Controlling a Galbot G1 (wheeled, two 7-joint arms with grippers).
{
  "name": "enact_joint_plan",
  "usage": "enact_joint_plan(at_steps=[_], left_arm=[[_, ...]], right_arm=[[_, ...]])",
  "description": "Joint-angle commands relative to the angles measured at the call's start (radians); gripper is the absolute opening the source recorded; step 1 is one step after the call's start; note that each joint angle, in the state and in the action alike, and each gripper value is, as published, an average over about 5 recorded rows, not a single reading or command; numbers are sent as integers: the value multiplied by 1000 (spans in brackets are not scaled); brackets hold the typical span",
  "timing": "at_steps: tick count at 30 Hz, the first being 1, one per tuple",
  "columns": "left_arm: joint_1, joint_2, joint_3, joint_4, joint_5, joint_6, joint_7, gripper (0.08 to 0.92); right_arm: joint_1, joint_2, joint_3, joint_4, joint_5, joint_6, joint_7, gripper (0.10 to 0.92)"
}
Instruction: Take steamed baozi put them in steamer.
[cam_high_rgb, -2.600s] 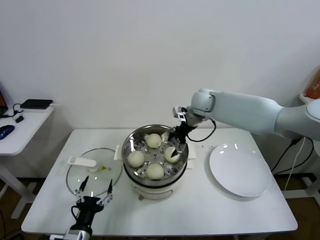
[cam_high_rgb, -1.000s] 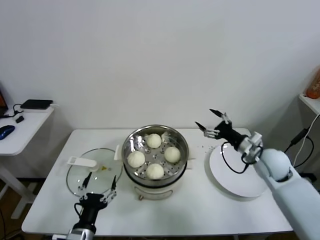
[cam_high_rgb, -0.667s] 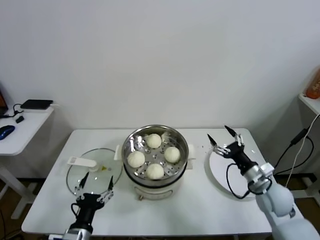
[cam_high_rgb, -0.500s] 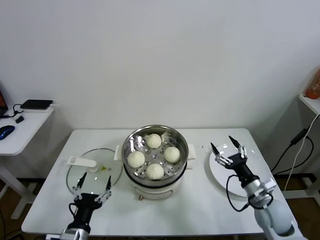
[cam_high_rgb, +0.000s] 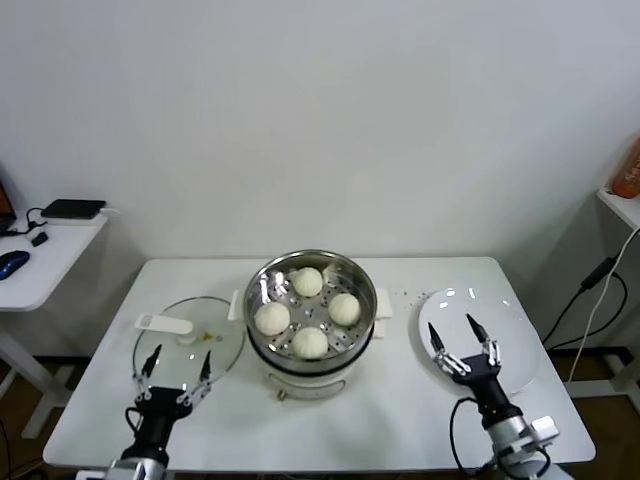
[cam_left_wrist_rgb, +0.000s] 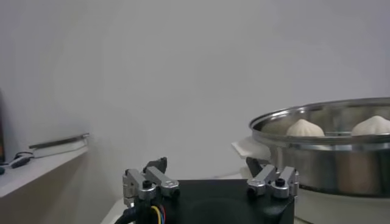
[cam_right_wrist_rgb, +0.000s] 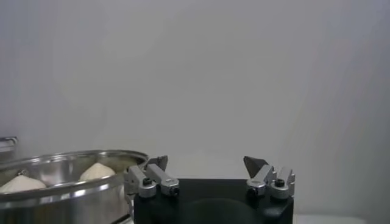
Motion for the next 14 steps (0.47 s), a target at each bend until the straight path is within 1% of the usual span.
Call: enact_joint_plan(at_steps=[1, 14], left_arm=[[-2, -1, -17, 2, -13, 0, 5, 823], [3, -4, -18, 11, -12, -4, 7, 823]], right_arm=[[-90, 42, 15, 24, 4, 32, 2, 823], [-99, 52, 16, 20, 5, 40, -16, 823]])
